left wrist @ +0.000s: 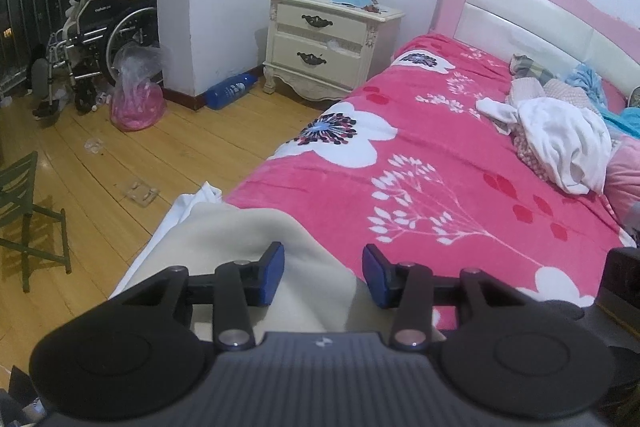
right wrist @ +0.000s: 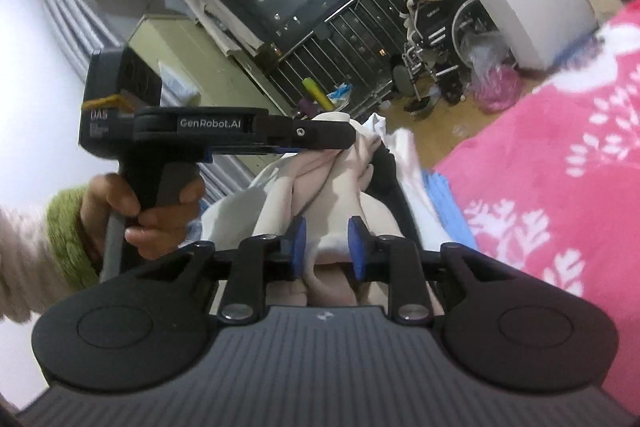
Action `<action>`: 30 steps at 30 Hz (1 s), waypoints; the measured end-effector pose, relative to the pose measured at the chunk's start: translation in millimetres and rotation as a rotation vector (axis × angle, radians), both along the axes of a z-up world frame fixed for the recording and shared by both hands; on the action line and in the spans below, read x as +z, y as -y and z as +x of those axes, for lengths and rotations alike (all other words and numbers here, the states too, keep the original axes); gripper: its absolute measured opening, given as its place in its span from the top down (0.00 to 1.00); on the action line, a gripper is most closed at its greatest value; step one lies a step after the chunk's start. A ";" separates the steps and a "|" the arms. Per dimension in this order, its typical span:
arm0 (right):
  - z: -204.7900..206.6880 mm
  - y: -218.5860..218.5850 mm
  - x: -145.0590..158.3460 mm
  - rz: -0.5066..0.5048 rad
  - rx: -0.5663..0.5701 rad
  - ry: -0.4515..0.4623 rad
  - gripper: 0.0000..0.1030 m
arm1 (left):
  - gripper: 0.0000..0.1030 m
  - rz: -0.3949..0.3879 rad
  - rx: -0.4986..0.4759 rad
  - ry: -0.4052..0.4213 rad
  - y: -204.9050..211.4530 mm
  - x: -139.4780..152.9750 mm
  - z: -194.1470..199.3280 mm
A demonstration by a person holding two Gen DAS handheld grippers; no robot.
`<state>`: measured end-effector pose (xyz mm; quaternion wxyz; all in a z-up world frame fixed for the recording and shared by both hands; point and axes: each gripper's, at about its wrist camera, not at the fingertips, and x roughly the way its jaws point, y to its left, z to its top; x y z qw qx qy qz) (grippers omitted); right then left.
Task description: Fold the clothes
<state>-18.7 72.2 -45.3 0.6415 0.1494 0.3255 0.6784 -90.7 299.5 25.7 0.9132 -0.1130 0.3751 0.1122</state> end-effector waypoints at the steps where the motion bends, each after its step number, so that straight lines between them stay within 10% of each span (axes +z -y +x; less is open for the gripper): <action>1: 0.8 -0.3 0.2 -0.004 0.007 0.019 0.71 | 0.56 -0.005 0.002 0.002 -0.5 0.6 -0.6; 13: -22.2 -12.1 23.0 -0.019 0.018 0.274 0.61 | 0.56 -0.029 0.011 0.017 -3.4 2.5 -5.3; 18: -19.3 -26.4 18.1 -0.067 0.066 0.208 0.64 | 0.56 -0.039 0.022 0.024 -4.3 4.2 -8.9; 22: 5.6 -33.6 1.1 -0.080 0.089 -0.073 0.79 | 0.56 -0.044 0.030 0.032 -5.3 6.3 -11.1; 30: 40.5 -45.2 -88.7 0.093 0.277 -1.163 0.87 | 0.50 -0.031 0.048 0.050 -6.1 5.7 -7.4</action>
